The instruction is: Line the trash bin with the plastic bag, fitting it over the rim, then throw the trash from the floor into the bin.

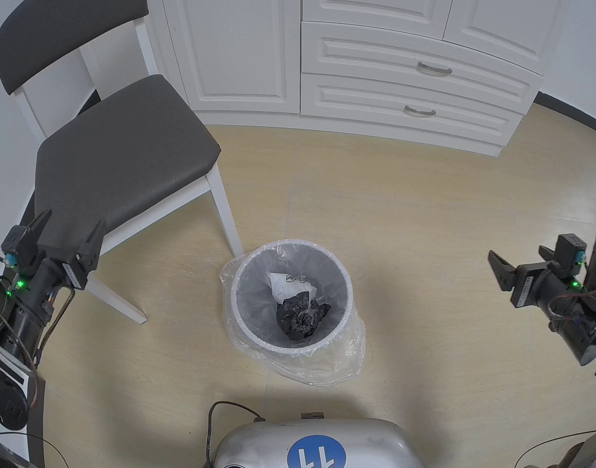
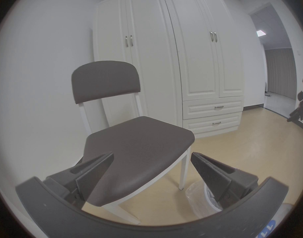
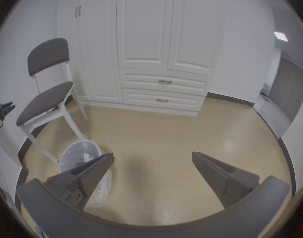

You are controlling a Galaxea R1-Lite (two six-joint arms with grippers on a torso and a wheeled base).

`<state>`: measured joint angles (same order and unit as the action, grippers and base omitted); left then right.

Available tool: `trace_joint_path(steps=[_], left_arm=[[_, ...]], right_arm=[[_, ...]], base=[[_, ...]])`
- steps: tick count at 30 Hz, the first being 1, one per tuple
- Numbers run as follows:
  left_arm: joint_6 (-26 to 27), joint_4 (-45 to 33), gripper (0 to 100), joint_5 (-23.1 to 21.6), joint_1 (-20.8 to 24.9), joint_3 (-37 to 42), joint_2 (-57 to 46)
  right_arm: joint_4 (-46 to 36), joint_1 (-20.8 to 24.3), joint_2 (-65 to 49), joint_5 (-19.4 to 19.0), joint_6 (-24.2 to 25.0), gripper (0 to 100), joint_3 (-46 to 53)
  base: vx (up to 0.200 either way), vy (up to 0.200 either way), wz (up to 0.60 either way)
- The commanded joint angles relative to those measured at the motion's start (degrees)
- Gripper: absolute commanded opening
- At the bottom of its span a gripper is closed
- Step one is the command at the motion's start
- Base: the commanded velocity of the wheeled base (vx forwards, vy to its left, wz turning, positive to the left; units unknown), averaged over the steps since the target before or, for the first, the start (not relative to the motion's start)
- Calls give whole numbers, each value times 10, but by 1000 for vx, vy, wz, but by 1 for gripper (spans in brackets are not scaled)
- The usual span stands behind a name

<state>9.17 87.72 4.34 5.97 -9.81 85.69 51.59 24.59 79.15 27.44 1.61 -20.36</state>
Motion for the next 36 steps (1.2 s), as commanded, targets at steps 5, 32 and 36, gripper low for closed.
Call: trace_joint_path(steps=[5, 32, 36], left_arm=[[-24, -8, 100, 2, -19, 98, -159], [-26, -785, 100, 4, -18, -110, -740], [-28, -784, 100, 5, -22, -116, -747]], right_arm=[[4, -2, -216, 82, 0, 100, 99], [-49, -144, -653, 24, -35, 100, 197], [-124, -154, -714, 12, -35, 100, 184]], base=[[0, 0, 0], [0, 0, 0], [0, 0, 0]])
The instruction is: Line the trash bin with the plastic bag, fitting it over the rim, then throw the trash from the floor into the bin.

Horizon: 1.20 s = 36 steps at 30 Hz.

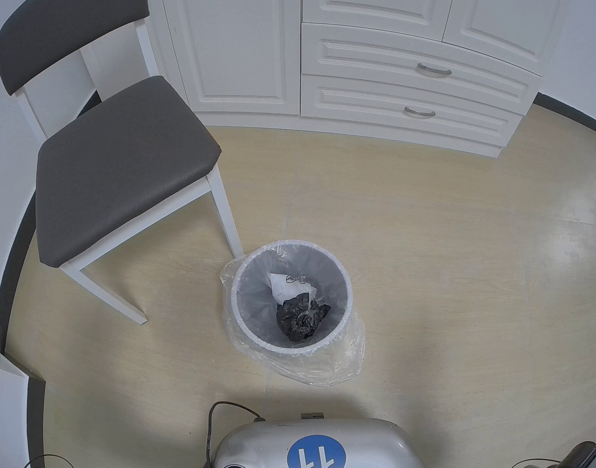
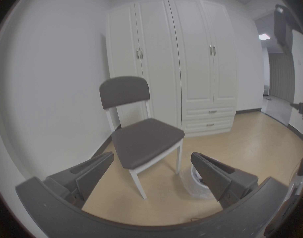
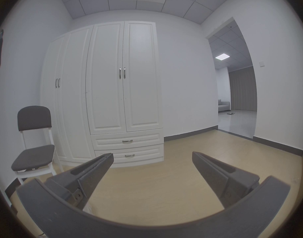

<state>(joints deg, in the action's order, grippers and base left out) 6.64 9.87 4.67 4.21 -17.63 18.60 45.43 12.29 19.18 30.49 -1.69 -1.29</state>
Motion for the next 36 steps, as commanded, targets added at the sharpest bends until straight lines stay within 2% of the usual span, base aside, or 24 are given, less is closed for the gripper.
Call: trace_joint_path(steps=[1, 9, 15, 24, 36], left_arm=[[-4, -6, 100, 2, -6, -38, -78], [-3, -6, 100, 2, -20, -49, -96], [-2, -12, 100, -3, -31, -50, -125], [-2, -13, 100, 4, -30, -63, -156], [-4, -8, 100, 24, -39, -58, -185]], right_arm=[[-75, -34, -126, -22, -2, 100, -9], [-87, -82, -138, -34, -2, 100, -28], [-127, -129, -187, -76, -2, 100, -42], [-128, -126, -192, -75, -3, 100, -36], [-56, -125, -192, -77, -5, 100, -7]], base=[[0, 0, 0], [0, 0, 0], [0, 0, 0], [0, 0, 0], [0, 0, 0]])
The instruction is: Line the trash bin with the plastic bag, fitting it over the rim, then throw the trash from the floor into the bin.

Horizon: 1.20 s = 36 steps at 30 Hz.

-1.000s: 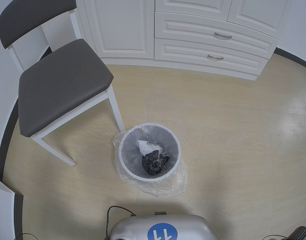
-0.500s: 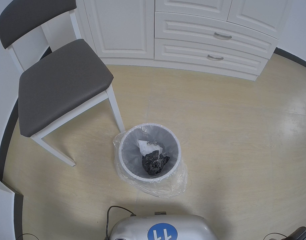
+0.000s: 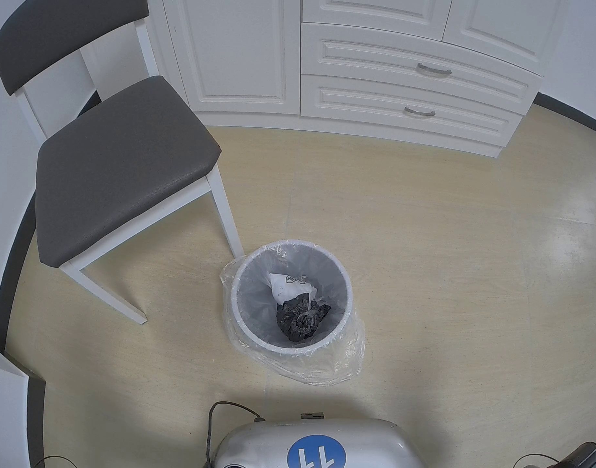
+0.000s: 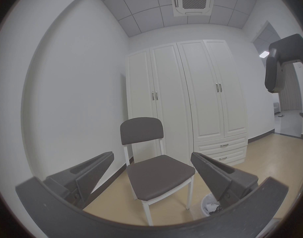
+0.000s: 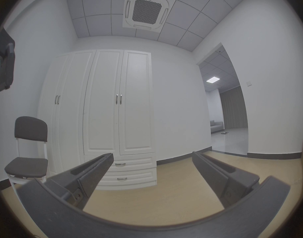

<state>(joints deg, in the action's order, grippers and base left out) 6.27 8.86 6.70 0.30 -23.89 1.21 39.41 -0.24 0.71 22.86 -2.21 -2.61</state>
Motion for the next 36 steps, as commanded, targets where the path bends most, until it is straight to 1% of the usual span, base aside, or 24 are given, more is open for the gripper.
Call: trace_joint_path(steps=[1, 4, 7, 10, 11, 12, 14, 16, 18, 19, 20, 21, 22, 23, 25, 26, 27, 28, 29, 31, 33, 36], left_arm=[[0, 8, 100, 6, 0, 12, -11], [-5, 26, 100, 6, 0, 25, -11], [-6, 90, 100, 5, 0, 80, -11], [-4, 162, 100, 6, 0, 141, -12], [-4, 173, 100, 6, 0, 151, -11], [-5, 207, 100, 5, 0, 179, -11], [-4, 237, 100, 4, 0, 214, -11], [-3, 248, 100, 3, 0, 233, -11], [-5, 236, 100, 4, 0, 239, -11], [-5, 236, 100, 4, 0, 239, -11], [-8, 222, 100, 4, 0, 239, -11], [-15, 199, 100, 4, 0, 239, -11], [-15, 199, 100, 4, 0, 239, -11], [-20, 151, 100, 4, 0, 239, -11], [-21, 114, 100, 5, 0, 239, -11], [-21, 111, 100, 5, 0, 239, -12], [-26, 72, 100, 5, 0, 239, -11], [-31, 57, 100, 5, 0, 239, -11], [-34, 48, 100, 5, 0, 239, -11], [-39, 21, 100, 5, 0, 239, -11], [-39, 11, 100, 5, 0, 239, -11], [-39, -12, 100, 5, 0, 239, -11]], right_arm=[[24, 0, -7, -2, -1, 100, 3], [44, 0, -7, -3, -8, 100, 1], [75, 0, -7, -8, -34, 100, 4], [89, 1, -7, -27, -43, 100, 9], [93, 0, -7, -29, -45, 100, 10], [107, 0, -7, -35, -52, 100, 19], [120, 0, -7, -43, -71, 100, 26], [121, 0, -7, -56, -78, 100, 26], [119, 0, -7, -80, -79, 100, 26], [119, 0, -7, -80, -79, 100, 26], [117, 0, -7, -95, -80, 100, 26], [108, 0, -7, -101, -79, 100, 26], [108, 0, -7, -101, -79, 100, 26], [87, 0, -7, -100, -78, 100, 26], [69, 0, -7, -100, -75, 100, 26], [67, 1, -7, -100, -75, 100, 26], [33, 0, -7, -100, -72, 100, 26], [17, 0, -7, -100, -69, 100, 26], [7, 1, -7, -100, -68, 100, 26], [-45, 0, -7, -99, -58, 100, 26], [-91, 0, -7, -96, -47, 100, 26], [-159, 0, -7, -95, -19, 100, 26]], base=[[0, 0, 0], [0, 0, 0], [0, 0, 0], [0, 0, 0], [0, 0, 0], [0, 0, 0], [0, 0, 0], [0, 0, 0], [0, 0, 0], [0, 0, 0], [0, 0, 0], [0, 0, 0], [0, 0, 0], [0, 0, 0], [0, 0, 0], [0, 0, 0], [0, 0, 0], [0, 0, 0], [0, 0, 0], [0, 0, 0], [0, 0, 0], [0, 0, 0]])
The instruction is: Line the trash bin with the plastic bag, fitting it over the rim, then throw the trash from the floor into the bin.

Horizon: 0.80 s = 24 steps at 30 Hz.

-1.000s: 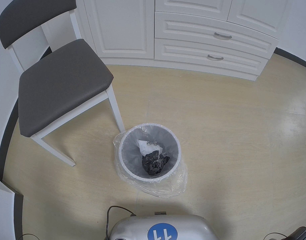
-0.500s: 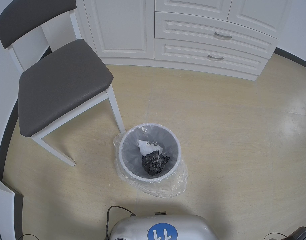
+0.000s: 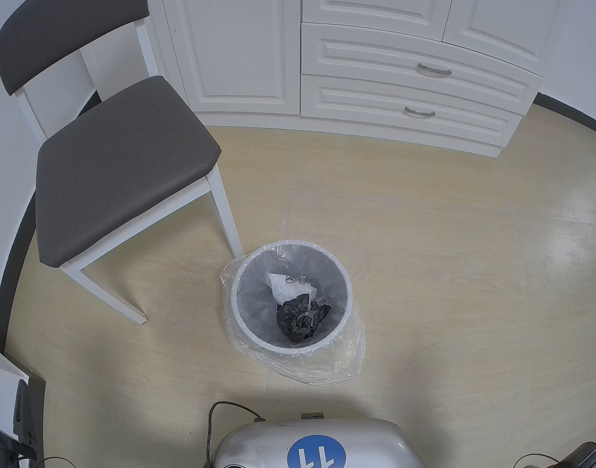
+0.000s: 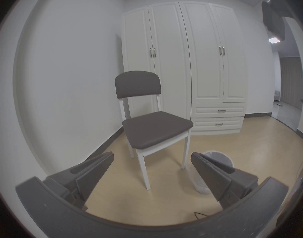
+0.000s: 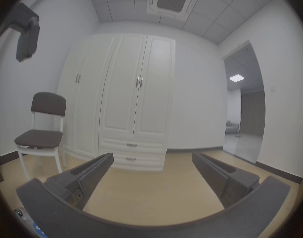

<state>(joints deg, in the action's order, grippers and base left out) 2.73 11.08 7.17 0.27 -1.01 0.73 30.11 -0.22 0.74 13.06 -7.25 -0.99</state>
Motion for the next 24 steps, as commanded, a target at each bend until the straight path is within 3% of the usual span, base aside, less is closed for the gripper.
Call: trace_joint_path(steps=[1, 7, 18, 21, 24], left_arm=[[-4, -47, 100, 0, 0, 10, -6], [-43, -69, 100, -3, 0, 10, -6], [-40, -87, 100, -12, 0, 8, -6], [-41, -87, 100, -26, 0, 9, -6], [-28, -120, 100, -79, 0, 9, -6]], right_arm=[[-80, 0, -7, 3, 36, 100, 10], [-150, 0, -7, 4, 58, 100, 10], [-256, 0, -7, 3, 68, 100, 10], [-256, 0, -7, 3, 69, 100, 10], [-256, 0, -7, 3, 69, 100, 10]], base=[[0, 0, 0], [0, 0, 0], [0, 0, 0], [0, 0, 0], [0, 0, 0]])
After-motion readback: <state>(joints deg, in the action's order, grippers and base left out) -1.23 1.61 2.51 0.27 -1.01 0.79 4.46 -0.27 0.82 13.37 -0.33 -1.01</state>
